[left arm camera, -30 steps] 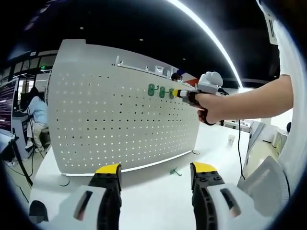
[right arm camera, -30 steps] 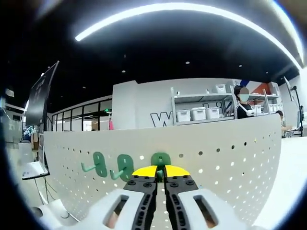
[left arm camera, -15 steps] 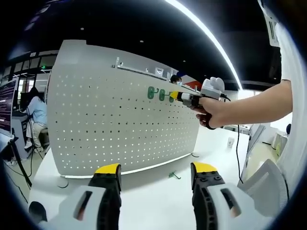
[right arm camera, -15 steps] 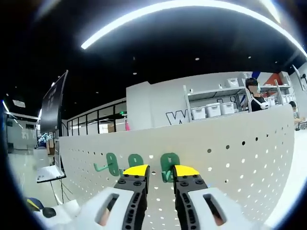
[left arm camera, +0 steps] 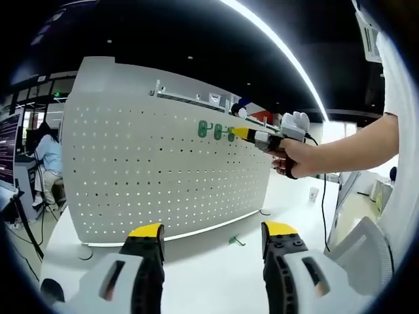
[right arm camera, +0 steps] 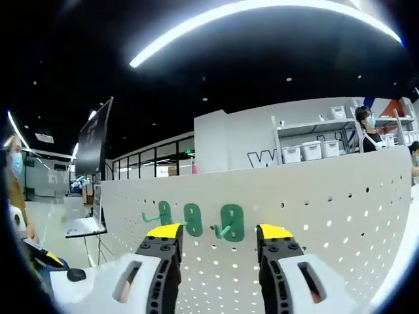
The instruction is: Insert the hook assembly into the mounting plate slot until the hook locks in place.
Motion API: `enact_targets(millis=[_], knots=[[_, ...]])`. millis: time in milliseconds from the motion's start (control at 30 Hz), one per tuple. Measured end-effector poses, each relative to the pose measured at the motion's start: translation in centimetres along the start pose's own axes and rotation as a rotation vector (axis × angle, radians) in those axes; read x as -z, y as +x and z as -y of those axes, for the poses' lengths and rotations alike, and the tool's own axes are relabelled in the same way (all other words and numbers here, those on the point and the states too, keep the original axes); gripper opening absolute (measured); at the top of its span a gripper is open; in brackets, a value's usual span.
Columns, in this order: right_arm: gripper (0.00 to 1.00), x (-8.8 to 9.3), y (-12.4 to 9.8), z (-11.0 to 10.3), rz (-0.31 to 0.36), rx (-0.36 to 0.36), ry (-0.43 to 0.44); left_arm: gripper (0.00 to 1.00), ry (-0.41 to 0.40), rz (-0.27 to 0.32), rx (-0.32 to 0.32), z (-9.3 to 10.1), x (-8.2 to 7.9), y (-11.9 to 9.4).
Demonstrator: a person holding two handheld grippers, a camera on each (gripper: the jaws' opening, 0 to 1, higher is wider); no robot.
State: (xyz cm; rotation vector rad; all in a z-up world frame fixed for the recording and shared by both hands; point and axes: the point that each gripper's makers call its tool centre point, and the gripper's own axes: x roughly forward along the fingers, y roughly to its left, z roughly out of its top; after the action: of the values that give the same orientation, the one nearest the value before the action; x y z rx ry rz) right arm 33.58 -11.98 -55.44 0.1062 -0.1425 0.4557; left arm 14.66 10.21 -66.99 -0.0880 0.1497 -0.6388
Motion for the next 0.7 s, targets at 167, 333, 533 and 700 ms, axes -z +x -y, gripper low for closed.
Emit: enact_targets(millis=[167, 333, 533, 700], knots=[[0.50, 0.1, -0.4, -1.0, -0.004, -0.069, 0.016, 0.62, 0.002, 0.002, 0.002, 0.0, -0.1, 0.0], [0.54, 0.0, -0.6, -1.6, -0.003, -0.096, 0.007, 0.62, 0.007, 0.001, 0.004, 0.1, -0.1, 0.0], [0.53, -0.2, -0.7, -1.8, 0.000, -0.108, 0.018, 0.62, 0.011, 0.000, 0.006, 0.2, -0.2, 0.1], [0.52, 0.0, -1.3, -2.3, -0.006, -0.130, 0.014, 0.62, 0.014, -0.003, 0.008, 0.3, -0.3, 0.2]])
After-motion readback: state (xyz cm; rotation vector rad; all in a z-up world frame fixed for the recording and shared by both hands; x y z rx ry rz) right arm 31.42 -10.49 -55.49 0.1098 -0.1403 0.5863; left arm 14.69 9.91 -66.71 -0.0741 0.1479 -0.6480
